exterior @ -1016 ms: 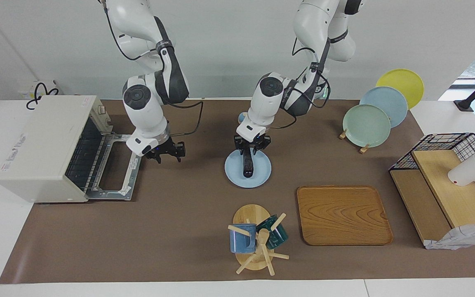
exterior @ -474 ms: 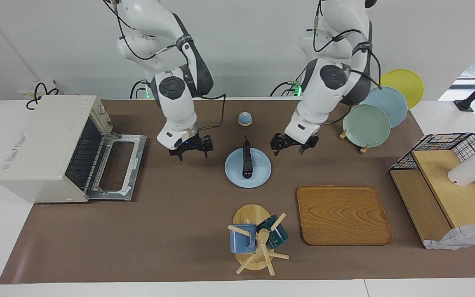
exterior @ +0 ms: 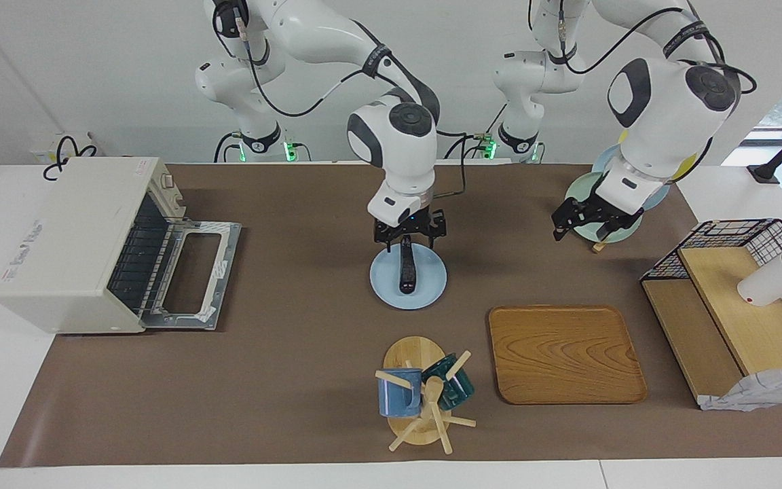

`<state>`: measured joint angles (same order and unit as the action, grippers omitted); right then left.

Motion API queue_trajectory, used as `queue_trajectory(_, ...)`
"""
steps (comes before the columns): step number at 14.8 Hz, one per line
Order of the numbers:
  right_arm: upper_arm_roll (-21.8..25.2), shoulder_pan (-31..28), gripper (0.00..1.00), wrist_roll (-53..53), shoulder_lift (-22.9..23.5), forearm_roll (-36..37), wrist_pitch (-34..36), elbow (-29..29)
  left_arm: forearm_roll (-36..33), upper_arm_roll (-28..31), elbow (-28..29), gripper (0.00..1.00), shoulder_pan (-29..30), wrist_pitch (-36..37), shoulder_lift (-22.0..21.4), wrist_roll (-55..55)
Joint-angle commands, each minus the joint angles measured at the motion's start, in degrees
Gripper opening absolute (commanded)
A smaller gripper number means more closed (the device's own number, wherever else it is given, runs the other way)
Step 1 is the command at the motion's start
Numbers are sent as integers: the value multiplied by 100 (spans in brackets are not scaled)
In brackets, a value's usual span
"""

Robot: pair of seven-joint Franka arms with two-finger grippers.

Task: Put eggplant into oven
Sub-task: 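Grasp the eggplant with the right gripper while the left gripper releases it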

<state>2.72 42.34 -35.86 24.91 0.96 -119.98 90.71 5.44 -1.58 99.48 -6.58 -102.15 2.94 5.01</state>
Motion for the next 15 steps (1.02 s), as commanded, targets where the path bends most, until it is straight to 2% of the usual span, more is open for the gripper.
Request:
queue_trajectory(1,27,116,100,-149,557,195,-681,-237,-377,-70,45,100,-27,449,-337,-88)
queue_trajectory(3,18,361,97,-385,909,317,-658,-456,-386,-70,115,100,-27,660,-530,-106)
queue_trajectory(4,70,719,90,-718,1180,404,-676,-579,-395,-70,185,100,-27,800,-636,-106)
queue_trajectory(5,71,766,84,-764,1270,597,-650,-746,-395,-70,229,100,-27,880,-680,-106)
queue_trajectory(7,36,696,63,-817,1262,818,-701,-765,-395,-70,239,100,-27,1003,-716,-62)
queue_trajectory(9,36,723,52,-826,1253,810,-667,-739,-386,-27,64,100,-36,1231,-716,-79)
queue_trajectory(11,36,723,26,-818,1253,818,-649,-686,-395,0,-278,100,-62,1573,-637,-80)
queue_trajectory(12,36,723,18,-809,1245,827,-641,-686,-395,9,-480,100,-71,1723,-585,-88)
queue_trajectory(15,36,731,15,-791,1253,880,-763,-511,-395,9,-614,100,-71,1769,-505,-97)
